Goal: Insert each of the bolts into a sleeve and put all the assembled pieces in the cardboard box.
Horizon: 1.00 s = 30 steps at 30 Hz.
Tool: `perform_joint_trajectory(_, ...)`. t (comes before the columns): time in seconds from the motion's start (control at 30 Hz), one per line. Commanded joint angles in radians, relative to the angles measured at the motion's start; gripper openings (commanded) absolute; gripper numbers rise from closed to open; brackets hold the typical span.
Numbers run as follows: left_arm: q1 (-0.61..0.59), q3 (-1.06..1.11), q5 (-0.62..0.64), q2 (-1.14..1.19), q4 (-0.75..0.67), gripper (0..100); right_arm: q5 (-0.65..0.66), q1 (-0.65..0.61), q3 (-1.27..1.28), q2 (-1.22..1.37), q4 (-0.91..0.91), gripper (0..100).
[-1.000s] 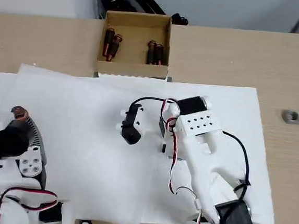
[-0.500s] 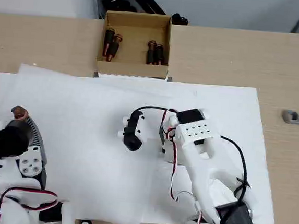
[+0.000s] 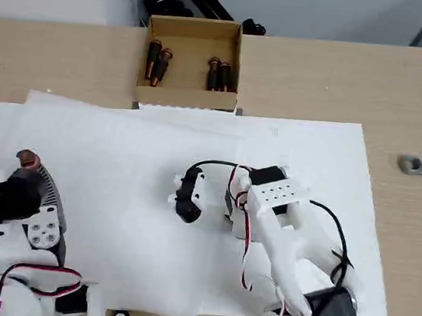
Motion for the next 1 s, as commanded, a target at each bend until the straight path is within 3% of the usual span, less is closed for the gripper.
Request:
perform_joint_trajectory(0.0,0.000,0.001,0.006,0.005,-0.029,1,0.002,0.002,0.037,0.013,0.001,7.7)
perform_joint_trajectory(0.07,0.000,0.001,0.006,0.005,-0.029,1,-0.032,0.001,0.037,0.012,-0.001,0.2)
perform_joint_trajectory(0.3,0.000,0.001,0.006,0.003,-0.029,1,-0.068,-0.001,0.028,0.001,0.007,0.5)
perform_joint_trajectory(0.5,0.000,0.001,0.006,0.003,-0.029,1,-0.198,0.004,-0.086,-0.044,0.062,0.6)
perform_joint_trajectory(0.97,0.000,-0.001,0.002,-0.003,-0.035,1,-0.428,0.004,-0.310,-0.613,0.145,0.4)
